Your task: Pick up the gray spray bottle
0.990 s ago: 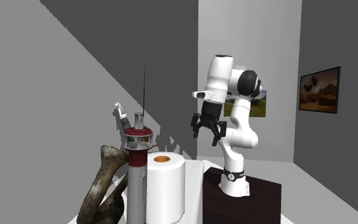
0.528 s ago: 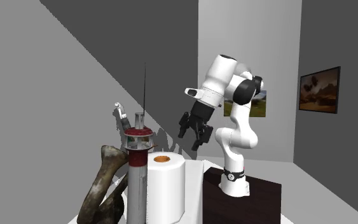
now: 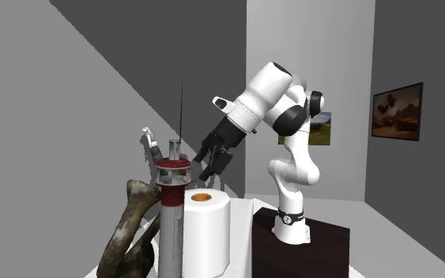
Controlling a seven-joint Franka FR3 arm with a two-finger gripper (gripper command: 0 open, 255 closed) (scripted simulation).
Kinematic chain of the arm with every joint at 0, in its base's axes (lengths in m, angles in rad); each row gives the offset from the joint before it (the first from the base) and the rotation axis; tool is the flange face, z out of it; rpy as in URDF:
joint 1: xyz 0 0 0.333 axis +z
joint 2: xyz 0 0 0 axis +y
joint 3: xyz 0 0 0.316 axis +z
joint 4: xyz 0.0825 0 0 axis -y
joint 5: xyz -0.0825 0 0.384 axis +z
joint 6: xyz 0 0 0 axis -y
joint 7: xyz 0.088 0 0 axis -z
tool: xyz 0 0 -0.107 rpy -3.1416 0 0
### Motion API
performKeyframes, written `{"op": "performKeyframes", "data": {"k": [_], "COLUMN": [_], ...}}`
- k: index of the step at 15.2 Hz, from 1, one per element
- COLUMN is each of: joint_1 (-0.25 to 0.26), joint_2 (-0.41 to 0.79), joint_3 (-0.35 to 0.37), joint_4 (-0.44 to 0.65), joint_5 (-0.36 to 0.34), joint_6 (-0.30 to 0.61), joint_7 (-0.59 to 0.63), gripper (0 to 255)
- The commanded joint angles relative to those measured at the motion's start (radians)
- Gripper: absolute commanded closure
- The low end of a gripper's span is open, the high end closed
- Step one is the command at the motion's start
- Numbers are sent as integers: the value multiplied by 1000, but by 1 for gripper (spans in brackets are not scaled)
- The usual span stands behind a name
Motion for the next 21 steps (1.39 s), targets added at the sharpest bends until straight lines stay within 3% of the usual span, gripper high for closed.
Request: {"op": "performKeyframes", "data": {"k": [1,5,10,20,21], "joint_1": [-21,-42,-32,-33,-32], "joint_2": [59,164,292,300,302], "joint_3": [25,50,57,51,52], "joint_4": [57,193,377,301,303], "joint_5": [-95,-263,-454,-484,-485], "joint_6": [-12,-79,-198,-157,-159], "joint_7": [105,263,416,496,496], "gripper": [0,0,0,0,255]}}
